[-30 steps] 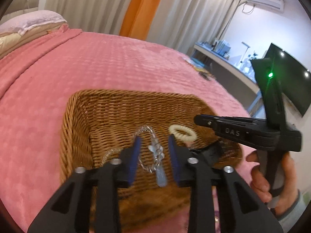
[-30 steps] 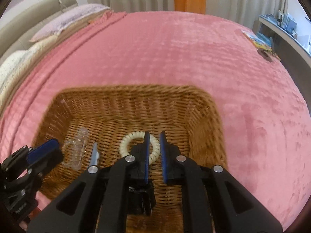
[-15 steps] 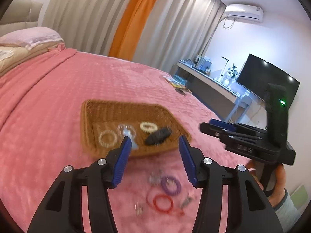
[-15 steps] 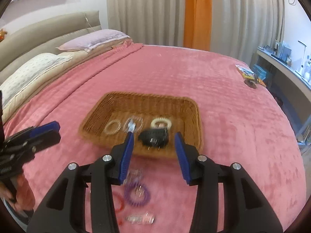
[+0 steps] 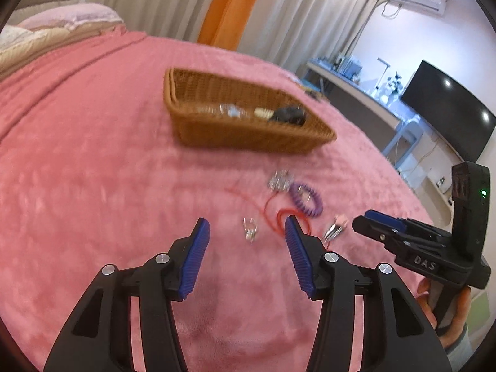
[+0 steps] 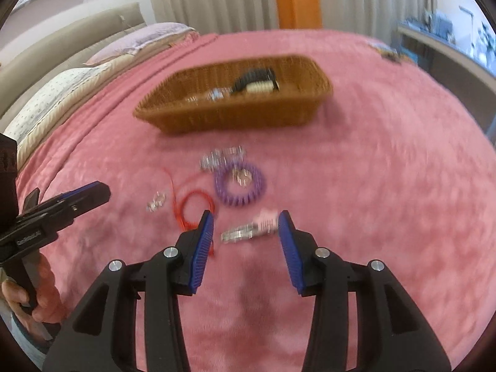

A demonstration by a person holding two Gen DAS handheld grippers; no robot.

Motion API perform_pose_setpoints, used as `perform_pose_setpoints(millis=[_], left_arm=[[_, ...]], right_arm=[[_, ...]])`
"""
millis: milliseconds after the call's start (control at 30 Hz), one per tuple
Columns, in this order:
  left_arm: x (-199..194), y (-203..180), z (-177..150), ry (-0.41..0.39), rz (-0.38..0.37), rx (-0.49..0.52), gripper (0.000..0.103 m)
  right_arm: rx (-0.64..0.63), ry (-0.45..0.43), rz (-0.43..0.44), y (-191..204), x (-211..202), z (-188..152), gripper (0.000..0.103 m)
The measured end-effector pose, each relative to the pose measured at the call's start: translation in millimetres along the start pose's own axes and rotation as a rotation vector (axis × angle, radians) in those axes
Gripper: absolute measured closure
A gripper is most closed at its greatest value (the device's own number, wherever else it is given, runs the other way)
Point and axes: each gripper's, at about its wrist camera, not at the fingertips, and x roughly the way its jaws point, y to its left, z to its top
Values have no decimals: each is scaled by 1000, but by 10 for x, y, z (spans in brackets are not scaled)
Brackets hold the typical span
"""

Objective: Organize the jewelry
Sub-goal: 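Grasp the second pink star hair clip with the right tool while the left tool grasps the silver charm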

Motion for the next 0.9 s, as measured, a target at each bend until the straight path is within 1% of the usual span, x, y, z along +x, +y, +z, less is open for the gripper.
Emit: perform_pose_setpoints(millis=[33, 133, 200, 300, 367, 467, 600, 633, 667, 700, 767, 800, 833, 867, 900], left_arm=[[24, 8, -21, 9, 1, 4, 54], [127, -14, -92, 38, 12, 29, 54], [170, -19, -123, 50, 8, 39, 55], [191, 22, -148, 52, -2, 29, 55], [212, 47, -163, 55, -9, 20, 56], [226, 53, -170, 62, -26, 17, 56], [257, 6, -193, 68, -21, 38, 56], [264, -11, -192, 68, -15, 43, 56], [269, -24, -192, 70, -9, 48, 56], [278, -42, -189, 74, -3, 55, 56], [312, -86, -168, 86, 13, 73, 56], [338, -120, -151, 94, 29, 88, 56], [364, -156, -135, 99, 45, 103, 58], [393, -191, -119, 105, 61, 119, 62], [439, -231, -102, 114, 83, 137, 63]], right_arm=[[18, 12, 10, -18, 25, -62, 63], [50, 58, 4, -51, 139, -213, 63], [55, 74, 4, -58, 193, -221, 63], [83, 76, 31, -61, 223, -139, 63], [125, 103, 56, -108, 316, -60, 63], [172, 110, 67, -153, 404, 45, 63], [169, 93, 65, -84, 477, 118, 63], [152, 89, 57, -55, 499, 130, 63], [126, 83, 27, -3, 522, 132, 63], [110, 78, 9, 24, 523, 123, 64], [84, 66, -38, 66, 524, 107, 74], [88, 61, -58, 61, 525, 105, 77], [95, 60, -65, 38, 532, 117, 81], [104, 60, -62, 15, 541, 127, 82], [105, 61, -61, 0, 549, 134, 82]])
